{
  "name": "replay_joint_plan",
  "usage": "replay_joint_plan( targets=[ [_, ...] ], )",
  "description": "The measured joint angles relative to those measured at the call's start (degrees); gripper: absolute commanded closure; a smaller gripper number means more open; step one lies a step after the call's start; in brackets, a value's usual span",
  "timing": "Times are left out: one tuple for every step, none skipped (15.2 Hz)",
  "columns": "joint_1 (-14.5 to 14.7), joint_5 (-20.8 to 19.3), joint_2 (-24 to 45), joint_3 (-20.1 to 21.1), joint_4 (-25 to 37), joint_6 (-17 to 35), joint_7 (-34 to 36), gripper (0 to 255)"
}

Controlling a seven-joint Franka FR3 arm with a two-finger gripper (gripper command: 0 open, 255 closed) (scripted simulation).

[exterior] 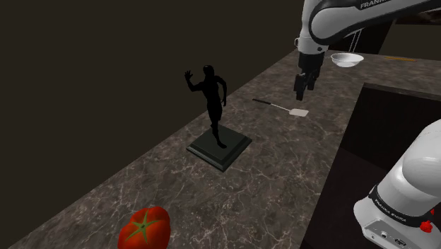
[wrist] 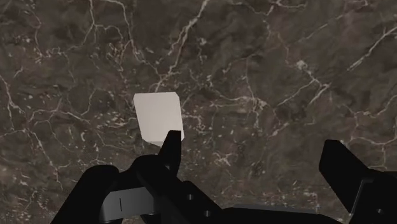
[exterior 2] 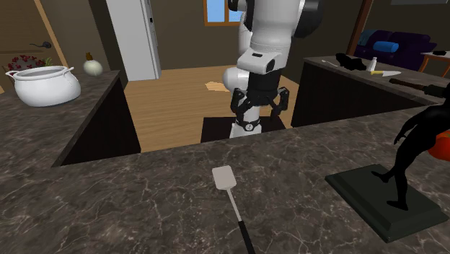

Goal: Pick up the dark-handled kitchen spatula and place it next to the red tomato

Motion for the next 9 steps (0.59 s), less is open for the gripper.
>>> replay_joint_plan(
  targets=[
    [-0.03,0.02,1.83,-0.53,0.61,1.65,-0.79,0],
    [-0.13,0.01,3.41,-1.14,0.6,3.64,-1.67,0],
    [-0.41,-0.1,4.93,-2.07,1.01,5.21,-3.01,0],
    [-0.44,0.04,6.92,-2.67,1.7,6.94,-3.97,0],
    [-0.46,0.23,8.93,-3.24,2.18,8.84,-4.91,0],
    [-0.42,0.52,10.85,-3.71,2.63,10.69,-5.77,0],
    [-0.33,0.94,12.71,-4.12,3.72,11.89,-6.63,0],
    [-0.37,1.37,15.1,-4.74,4.62,13.74,-7.81,0],
    [-0.35,1.89,17.34,-5.21,5.85,15.11,-8.9,0]
  ],
)
